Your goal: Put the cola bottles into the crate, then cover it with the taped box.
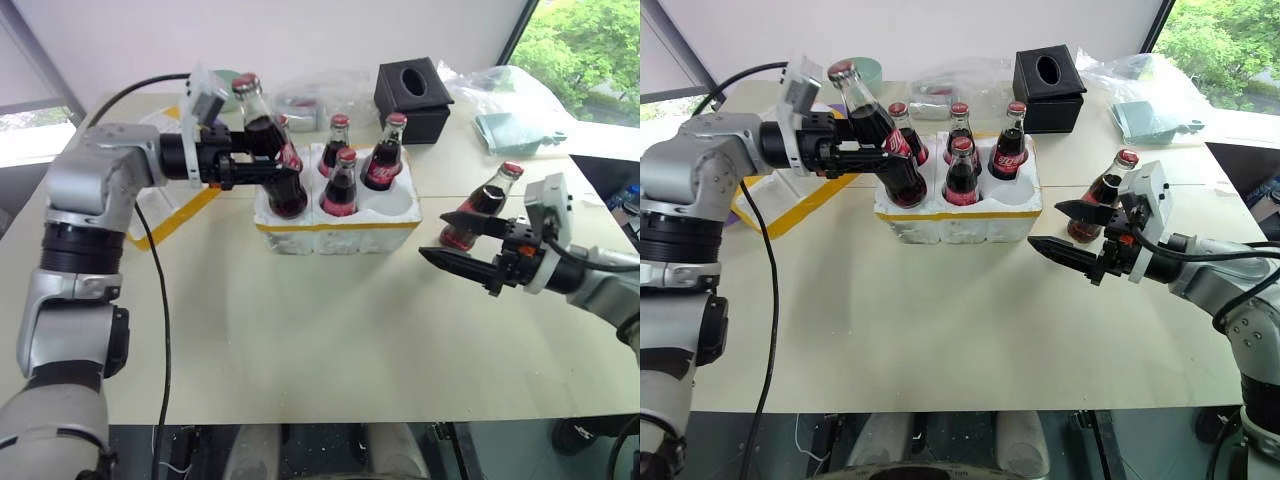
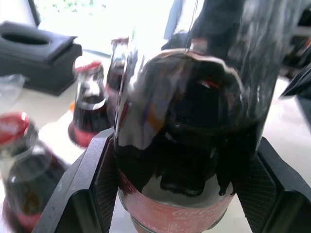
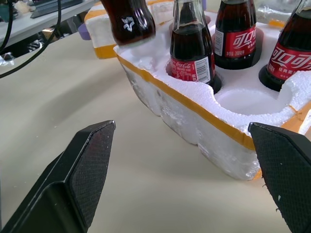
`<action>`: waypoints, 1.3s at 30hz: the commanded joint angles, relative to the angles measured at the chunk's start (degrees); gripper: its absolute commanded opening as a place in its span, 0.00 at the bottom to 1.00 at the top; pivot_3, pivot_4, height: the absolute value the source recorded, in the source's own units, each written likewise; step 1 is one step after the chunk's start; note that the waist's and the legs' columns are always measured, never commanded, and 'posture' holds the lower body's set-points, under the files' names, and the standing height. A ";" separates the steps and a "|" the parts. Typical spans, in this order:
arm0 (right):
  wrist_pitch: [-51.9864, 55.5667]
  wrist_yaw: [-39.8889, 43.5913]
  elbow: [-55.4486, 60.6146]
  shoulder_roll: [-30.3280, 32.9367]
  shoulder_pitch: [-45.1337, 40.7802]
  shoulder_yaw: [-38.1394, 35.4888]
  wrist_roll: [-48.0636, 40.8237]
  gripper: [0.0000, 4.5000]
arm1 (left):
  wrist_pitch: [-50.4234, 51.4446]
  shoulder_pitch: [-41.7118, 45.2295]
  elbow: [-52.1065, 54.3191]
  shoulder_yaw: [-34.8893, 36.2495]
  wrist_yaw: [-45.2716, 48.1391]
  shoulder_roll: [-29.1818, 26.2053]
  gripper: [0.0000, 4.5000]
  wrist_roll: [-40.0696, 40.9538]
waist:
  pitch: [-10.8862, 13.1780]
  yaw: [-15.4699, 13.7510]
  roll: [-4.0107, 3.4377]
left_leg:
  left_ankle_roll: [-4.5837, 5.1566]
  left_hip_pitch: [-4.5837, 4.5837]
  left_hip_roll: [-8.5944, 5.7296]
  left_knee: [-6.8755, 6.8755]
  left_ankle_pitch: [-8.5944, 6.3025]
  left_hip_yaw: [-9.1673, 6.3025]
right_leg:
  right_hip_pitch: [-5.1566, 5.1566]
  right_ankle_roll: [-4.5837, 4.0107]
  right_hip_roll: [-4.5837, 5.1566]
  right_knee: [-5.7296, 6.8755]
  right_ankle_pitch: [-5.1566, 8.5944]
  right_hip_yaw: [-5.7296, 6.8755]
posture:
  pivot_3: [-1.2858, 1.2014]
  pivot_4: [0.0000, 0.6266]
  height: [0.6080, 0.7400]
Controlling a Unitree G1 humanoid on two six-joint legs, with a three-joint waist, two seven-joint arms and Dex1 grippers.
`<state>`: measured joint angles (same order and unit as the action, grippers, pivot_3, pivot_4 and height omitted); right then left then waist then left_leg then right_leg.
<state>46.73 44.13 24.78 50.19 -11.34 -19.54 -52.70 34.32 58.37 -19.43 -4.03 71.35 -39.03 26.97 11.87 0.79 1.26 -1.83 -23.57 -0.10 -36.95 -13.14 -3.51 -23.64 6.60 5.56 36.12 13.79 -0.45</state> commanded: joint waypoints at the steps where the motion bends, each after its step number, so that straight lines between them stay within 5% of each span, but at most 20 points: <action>1: -0.51 -1.10 2.34 -0.48 0.60 -3.31 -1.41 1.00 | -4.69 3.05 -2.59 1.58 0.87 0.25 0.59 -1.61 | 0.00 -0.05 0.00 | 0.00 0.00 0.00 -0.01 0.00 0.01 | 0.00 0.00 0.00 0.00 0.00 -0.01 | 0.52 0.24 0.99; 30: -2.61 -3.81 2.82 -2.66 1.40 -1.63 0.92 1.00 | -21.46 -2.66 -11.69 -5.71 -2.03 9.76 0.59 -18.12 | 0.00 -0.44 0.01 | 0.00 0.00 -0.01 -0.08 0.00 -0.01 | 0.07 0.03 0.01 0.00 -0.02 -0.01 | 0.52 0.24 0.99; 34: -3.04 -4.53 2.81 -3.21 2.20 -1.69 1.89 1.00 | -22.45 -2.31 -14.84 -4.83 -5.14 10.94 0.99 -19.08 | -0.01 -1.08 0.00 | 0.00 0.10 -0.03 -0.13 0.00 -0.02 | 0.20 0.05 0.02 -0.01 -0.03 0.00 | 0.52 0.24 0.99; 39: -3.37 -6.06 3.80 -4.08 4.37 -2.74 2.87 1.00 | -21.29 -3.06 -11.79 -2.00 -5.34 9.70 0.99 -17.01 | -0.02 -1.37 0.00 | 0.00 0.13 -0.03 -0.15 0.00 -0.02 | 0.23 0.06 0.02 -0.01 -0.04 -0.01 | 0.52 0.24 0.99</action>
<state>44.72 38.71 26.21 46.32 -7.54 -20.56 -50.16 12.33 55.77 -33.18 -7.80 66.34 -28.06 9.45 11.85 -0.58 1.25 -1.82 -23.44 -0.13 -37.10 -13.14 -3.53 -23.41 6.66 5.58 36.12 13.74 -0.46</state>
